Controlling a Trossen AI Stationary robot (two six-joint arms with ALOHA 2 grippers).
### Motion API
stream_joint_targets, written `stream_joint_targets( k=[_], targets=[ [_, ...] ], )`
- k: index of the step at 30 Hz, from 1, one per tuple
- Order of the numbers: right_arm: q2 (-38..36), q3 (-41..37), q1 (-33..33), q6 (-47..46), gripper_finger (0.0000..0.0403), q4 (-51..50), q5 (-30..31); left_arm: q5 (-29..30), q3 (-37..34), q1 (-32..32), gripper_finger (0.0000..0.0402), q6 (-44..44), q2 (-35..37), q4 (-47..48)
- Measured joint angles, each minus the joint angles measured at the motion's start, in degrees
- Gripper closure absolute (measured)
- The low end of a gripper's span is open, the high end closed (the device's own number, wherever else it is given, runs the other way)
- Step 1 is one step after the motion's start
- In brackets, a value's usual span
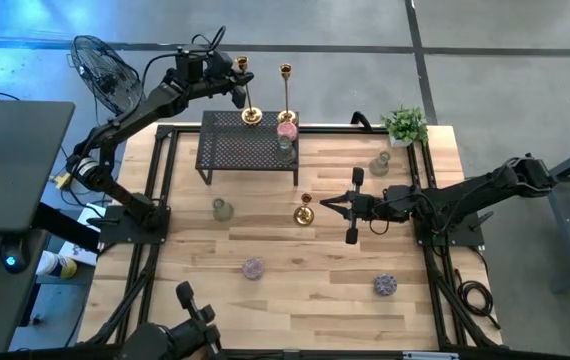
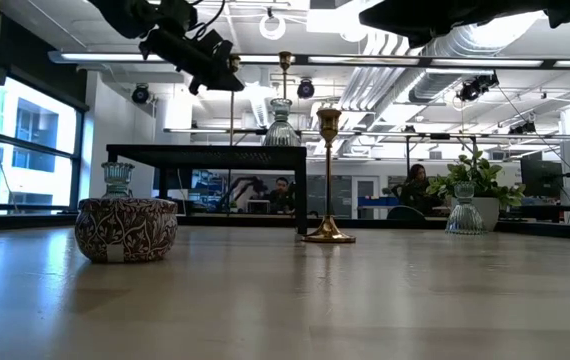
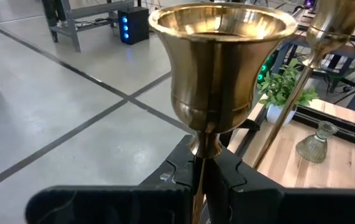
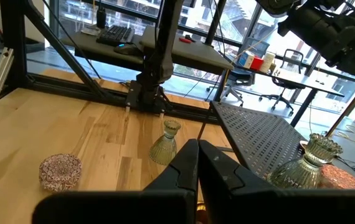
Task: Pick & Place candle stick holders
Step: Put the bottom gold candle holder on the shelf
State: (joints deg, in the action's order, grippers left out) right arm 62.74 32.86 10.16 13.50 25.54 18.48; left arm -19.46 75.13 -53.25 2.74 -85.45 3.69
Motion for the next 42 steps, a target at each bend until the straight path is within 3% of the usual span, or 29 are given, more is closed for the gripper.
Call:
stream_joint_targets(
  k=[19,31,42],
  targets=[
    [0.0,0.0,0.01,0.01,0.0401,-0.02,0.0,-1.18,-0.04,0.02,0.0392,-0.18,0.46,1.09],
    [-0.01,0.0,0.0,0.02,0.0402,-0.02,0.0,-1.23,-0.28,0.07,0.0281,-0.37,0.37,3.4],
    [0.0,0.0,0.01,0.02,0.0401,-0.04,0.0,-2.5,-0.13,0.02,0.0247,0.5,3.75,4.54]
  ],
)
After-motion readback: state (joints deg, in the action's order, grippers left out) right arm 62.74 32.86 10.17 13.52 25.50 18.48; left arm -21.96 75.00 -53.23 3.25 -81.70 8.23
